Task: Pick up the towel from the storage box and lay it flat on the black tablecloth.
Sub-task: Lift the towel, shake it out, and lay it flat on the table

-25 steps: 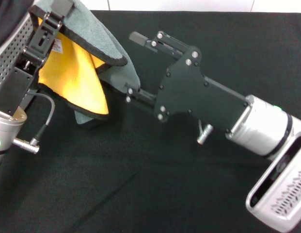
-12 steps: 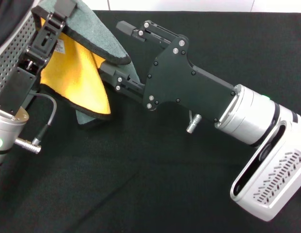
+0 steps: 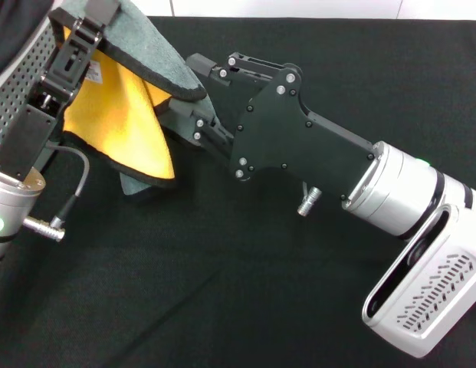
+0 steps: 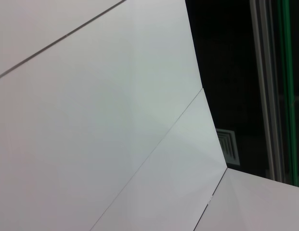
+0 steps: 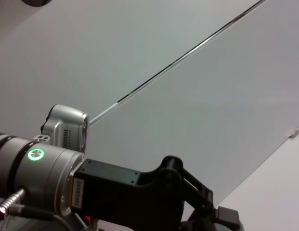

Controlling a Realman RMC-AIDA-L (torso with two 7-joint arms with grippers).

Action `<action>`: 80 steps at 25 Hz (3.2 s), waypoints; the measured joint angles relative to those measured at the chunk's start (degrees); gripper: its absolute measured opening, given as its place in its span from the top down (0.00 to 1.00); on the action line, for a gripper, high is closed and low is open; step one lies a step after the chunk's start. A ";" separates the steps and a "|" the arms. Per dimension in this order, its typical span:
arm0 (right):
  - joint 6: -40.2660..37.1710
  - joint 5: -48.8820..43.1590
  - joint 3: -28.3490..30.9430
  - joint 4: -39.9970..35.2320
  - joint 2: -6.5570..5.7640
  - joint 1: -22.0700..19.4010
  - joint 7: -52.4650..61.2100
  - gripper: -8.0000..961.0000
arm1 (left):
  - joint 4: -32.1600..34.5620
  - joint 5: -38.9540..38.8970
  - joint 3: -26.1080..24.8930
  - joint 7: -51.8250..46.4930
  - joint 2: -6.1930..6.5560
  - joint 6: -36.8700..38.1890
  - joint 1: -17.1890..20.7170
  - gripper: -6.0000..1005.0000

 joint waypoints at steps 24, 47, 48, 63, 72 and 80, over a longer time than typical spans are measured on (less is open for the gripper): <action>1.86 0.11 -0.05 -1.80 0.00 0.04 0.55 0.93 | 0.00 2.23 0.17 1.60 0.00 -0.03 -0.04 0.91; -1.78 -9.53 15.47 3.12 -1.23 0.58 47.83 0.98 | 0.57 5.56 0.17 8.61 0.23 0.32 0.62 0.83; -1.92 -11.26 17.10 3.13 -1.24 0.55 50.28 0.98 | 0.64 6.18 0.18 9.28 0.26 0.37 0.58 0.83; -6.27 -31.54 34.25 -0.28 -1.34 1.66 74.66 0.98 | 2.97 13.67 0.18 17.15 0.44 -2.27 0.51 0.82; -6.04 -33.52 36.76 -4.49 -1.61 0.96 76.09 0.98 | 4.54 13.91 0.45 19.96 0.57 -2.90 2.37 0.52; -6.15 -38.91 39.76 -8.00 -2.70 0.84 80.22 0.98 | 5.28 13.57 0.53 27.90 0.61 -2.96 4.71 0.47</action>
